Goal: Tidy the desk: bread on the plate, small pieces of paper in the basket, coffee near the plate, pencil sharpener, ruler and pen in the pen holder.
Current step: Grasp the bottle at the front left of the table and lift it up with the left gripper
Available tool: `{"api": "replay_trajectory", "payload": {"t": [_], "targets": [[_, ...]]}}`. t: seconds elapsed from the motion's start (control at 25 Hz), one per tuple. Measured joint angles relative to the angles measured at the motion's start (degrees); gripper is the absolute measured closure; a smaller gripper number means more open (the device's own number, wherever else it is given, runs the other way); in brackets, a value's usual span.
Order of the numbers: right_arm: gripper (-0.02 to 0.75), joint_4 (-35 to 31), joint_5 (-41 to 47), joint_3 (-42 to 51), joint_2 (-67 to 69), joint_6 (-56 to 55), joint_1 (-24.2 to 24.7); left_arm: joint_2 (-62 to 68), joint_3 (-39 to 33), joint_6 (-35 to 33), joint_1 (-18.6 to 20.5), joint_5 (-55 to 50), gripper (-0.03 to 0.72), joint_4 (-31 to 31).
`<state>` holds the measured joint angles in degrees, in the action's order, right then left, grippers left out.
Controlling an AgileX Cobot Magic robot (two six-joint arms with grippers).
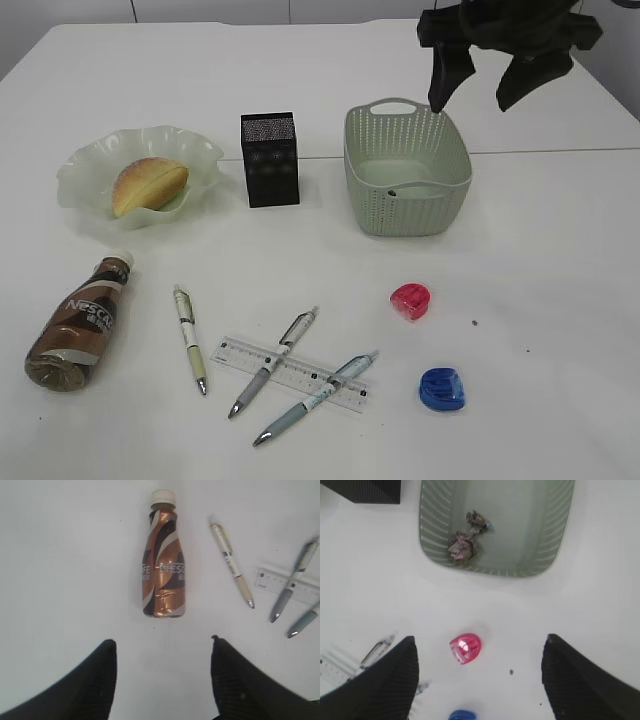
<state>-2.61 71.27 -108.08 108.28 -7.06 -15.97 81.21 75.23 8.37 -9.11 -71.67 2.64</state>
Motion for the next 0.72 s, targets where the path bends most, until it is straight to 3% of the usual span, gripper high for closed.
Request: {"api": "replay_trajectory", "payload": {"t": [0.32, 0.72], "targets": [[0.176, -0.67, 0.04, 9.14, -12.04, 0.36, 0.00, 15.18, 0.80, -2.15, 0.00, 4.20, 0.246, -0.75], [0.176, -0.67, 0.28, 11.18, -17.13, 0.47, 0.00, 30.21, 12.47, -3.01, 0.00, 5.34, 0.245, -1.43]]}}
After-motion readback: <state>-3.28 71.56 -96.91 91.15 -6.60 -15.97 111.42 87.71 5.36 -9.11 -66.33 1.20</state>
